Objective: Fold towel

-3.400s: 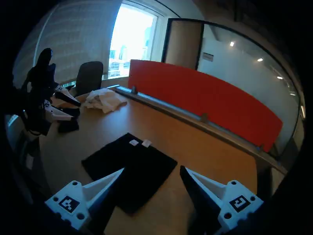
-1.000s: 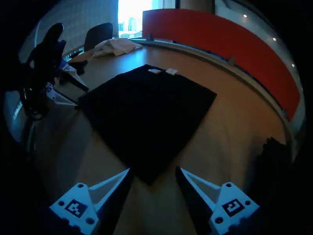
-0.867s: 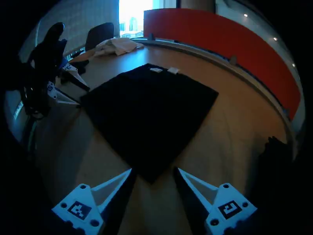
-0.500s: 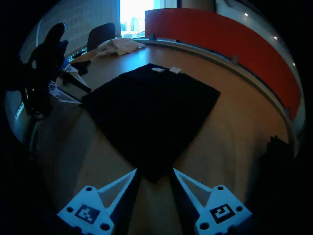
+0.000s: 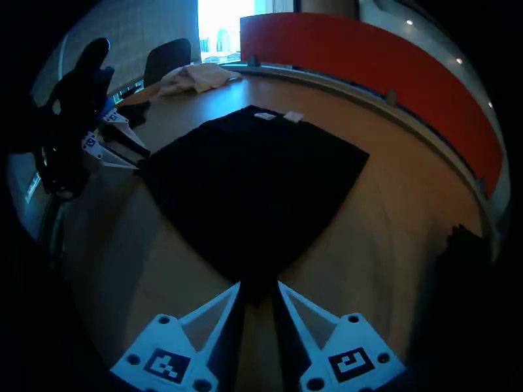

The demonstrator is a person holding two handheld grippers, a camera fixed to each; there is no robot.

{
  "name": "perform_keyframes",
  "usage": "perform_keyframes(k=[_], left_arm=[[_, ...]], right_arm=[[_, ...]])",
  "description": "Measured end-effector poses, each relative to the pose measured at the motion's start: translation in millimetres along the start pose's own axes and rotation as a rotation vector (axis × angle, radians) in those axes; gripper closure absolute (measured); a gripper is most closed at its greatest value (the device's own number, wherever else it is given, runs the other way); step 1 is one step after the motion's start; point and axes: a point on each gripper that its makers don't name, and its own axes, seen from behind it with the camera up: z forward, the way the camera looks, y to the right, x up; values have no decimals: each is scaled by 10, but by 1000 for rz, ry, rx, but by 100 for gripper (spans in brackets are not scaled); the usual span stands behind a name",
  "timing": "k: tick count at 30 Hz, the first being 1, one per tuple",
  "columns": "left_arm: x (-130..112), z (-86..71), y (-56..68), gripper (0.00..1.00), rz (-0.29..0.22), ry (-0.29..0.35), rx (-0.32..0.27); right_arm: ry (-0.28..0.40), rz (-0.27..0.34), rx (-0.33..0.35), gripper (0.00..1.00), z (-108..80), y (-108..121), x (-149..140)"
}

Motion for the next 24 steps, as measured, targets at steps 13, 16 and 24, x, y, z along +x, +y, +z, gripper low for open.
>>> perform_keyframes(k=[13,16,24], left_arm=[[23,4,13,89,-4,-12,16],[49,-9,19,89,-25,-12,11],[107,-47,46,89,-40,-2,4]], right_arm=[[3,-1,2,90,2,-2,58],[7,3,-2,91,-12,11,84],[18,19,-2,91,-81,45,125]])
